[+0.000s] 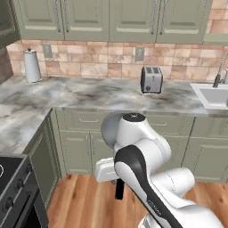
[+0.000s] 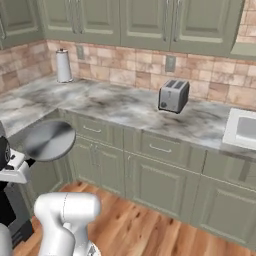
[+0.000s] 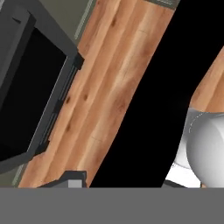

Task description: Move the pot and pan from the stove into the sink.

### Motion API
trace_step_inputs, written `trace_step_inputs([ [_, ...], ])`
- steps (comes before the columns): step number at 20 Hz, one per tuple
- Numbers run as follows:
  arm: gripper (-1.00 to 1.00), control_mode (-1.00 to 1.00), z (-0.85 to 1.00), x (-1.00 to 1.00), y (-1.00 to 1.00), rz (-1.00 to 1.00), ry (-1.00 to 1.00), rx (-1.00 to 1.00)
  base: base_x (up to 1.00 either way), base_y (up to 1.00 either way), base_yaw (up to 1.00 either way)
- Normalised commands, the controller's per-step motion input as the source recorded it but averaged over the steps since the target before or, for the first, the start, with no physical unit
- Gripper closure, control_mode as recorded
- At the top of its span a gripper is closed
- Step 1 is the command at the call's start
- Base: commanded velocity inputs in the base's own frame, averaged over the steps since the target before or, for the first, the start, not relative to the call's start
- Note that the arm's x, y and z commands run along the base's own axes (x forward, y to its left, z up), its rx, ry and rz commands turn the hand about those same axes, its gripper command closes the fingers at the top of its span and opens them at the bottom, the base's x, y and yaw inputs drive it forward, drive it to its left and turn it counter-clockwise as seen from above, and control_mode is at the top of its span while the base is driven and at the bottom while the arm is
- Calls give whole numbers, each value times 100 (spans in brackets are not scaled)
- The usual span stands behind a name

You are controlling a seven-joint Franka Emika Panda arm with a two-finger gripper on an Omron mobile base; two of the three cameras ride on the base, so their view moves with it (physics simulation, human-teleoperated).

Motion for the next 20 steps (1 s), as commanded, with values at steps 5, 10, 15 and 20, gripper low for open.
trace_step_inputs([
  [5,100,100,0,0,0,0,0,0,0,-42,-36],
  [10,100,100,0,0,0,0,0,0,0,-30,-26],
  [15,100,100,0,0,0,0,0,0,4,0,0],
  [20,100,100,0,0,0,0,0,0,44,0,0],
])
